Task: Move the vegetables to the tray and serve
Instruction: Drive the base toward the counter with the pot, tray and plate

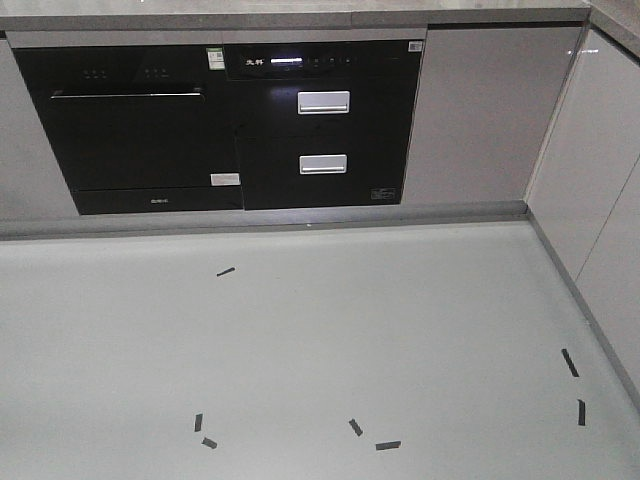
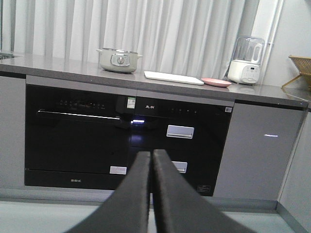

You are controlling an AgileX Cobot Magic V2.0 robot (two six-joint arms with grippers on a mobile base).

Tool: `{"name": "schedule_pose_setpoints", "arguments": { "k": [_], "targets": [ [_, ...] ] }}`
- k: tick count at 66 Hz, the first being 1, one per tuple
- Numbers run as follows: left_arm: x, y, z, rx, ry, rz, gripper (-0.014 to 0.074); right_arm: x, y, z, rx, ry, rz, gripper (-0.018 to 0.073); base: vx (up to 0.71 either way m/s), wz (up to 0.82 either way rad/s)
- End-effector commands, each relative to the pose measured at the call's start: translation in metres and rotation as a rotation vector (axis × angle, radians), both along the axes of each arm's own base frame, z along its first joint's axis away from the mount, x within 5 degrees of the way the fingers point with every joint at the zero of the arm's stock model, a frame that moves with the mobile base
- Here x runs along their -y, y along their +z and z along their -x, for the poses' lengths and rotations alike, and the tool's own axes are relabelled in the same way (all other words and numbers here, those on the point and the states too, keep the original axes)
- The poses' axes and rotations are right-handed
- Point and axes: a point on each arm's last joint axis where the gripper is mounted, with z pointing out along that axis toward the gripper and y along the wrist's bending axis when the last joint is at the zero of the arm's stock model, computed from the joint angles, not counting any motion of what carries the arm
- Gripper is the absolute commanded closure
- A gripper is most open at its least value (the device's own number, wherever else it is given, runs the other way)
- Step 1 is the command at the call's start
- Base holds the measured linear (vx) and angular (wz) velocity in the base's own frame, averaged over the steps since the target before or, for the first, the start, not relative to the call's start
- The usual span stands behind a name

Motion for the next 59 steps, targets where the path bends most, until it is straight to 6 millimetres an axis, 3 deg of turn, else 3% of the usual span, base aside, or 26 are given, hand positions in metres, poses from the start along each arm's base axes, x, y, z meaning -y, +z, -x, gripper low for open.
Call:
{"name": "schedule_pose_setpoints", "arguments": {
  "k": [1, 59],
  "targets": [
    [0.0019, -0.0004, 0.0002, 0.057, -0.022, 0.002, 0.0602, -0.0016, 0.0001, -0.0006, 0.043, 0.015, 0.007, 0.0568, 0.08, -0.02],
    [0.0019, -0.0004, 0.0002, 0.057, -0.022, 0.002, 0.0602, -0.0016, 0.0001, -0.0006, 0.043, 0.015, 0.007, 0.0568, 0.14, 0.04]
  ]
}}
